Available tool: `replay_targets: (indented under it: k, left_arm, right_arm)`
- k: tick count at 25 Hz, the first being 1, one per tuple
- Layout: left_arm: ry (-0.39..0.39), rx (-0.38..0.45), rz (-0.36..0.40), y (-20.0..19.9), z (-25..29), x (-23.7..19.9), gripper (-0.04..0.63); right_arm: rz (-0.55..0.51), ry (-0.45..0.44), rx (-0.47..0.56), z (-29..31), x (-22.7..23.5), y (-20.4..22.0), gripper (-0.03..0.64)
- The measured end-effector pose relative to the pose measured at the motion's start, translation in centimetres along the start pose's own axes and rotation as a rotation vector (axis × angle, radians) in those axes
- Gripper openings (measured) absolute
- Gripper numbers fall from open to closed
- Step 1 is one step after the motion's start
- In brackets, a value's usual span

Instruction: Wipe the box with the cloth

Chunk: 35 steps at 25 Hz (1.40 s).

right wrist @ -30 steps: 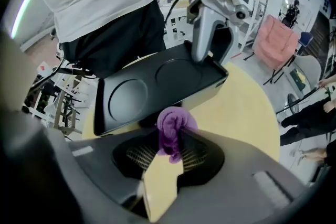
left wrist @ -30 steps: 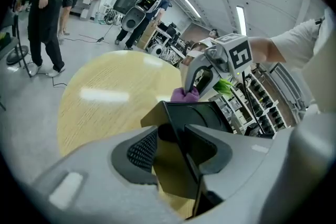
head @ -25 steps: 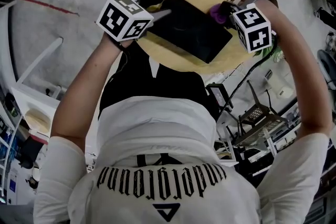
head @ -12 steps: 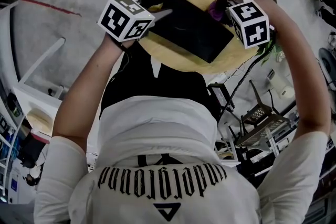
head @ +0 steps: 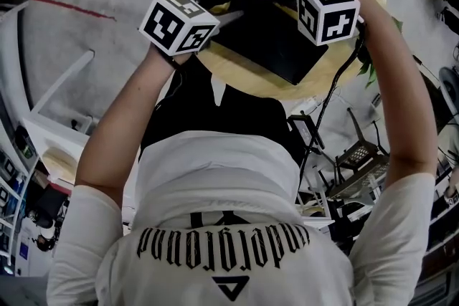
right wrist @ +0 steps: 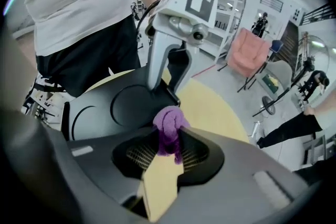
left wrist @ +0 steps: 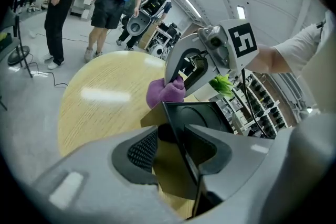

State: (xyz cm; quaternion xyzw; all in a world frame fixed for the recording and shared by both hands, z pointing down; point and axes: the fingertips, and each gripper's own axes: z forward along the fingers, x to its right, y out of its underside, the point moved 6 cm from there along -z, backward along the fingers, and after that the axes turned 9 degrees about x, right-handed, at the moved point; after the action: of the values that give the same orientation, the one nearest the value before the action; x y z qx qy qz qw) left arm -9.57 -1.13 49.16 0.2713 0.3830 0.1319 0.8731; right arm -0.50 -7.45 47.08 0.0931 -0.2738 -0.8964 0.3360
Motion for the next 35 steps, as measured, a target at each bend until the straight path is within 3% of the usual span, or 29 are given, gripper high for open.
replay_targets:
  k: [8, 15, 23, 26, 30, 35]
  left_arm:
    - [-0.028, 0.002, 0.027, -0.9, 0.3, 0.5, 0.172]
    - [-0.086, 0.076, 0.106, -2.9, -3.1, 0.5, 0.173]
    - [-0.025, 0.184, 0.32, -9.1, -8.2, 6.1, 0.105]
    - [0.018, 0.228, 0.36, -11.1, -10.4, 8.7, 0.078]
    - [0.113, 0.275, 0.343, -13.7, -13.1, 11.9, 0.06]
    - [0.139, 0.341, 0.466, -16.3, -16.9, 15.5, 0.025]
  right_arm:
    - [0.196, 0.201, 0.037, -1.9, 0.2, 0.4, 0.106]
    - [0.511, 0.626, 0.117, -6.2, 0.2, -3.9, 0.109]
    - [0.896, 1.019, 0.308, -12.7, -7.1, -8.5, 0.109]
    - [0.963, 1.117, 0.329, -15.0, -10.3, -10.3, 0.109]
    - [0.994, 1.237, 0.321, -18.4, -13.5, -13.0, 0.109]
    - [0.991, 1.35, 0.324, -22.2, -15.9, -16.9, 0.11]
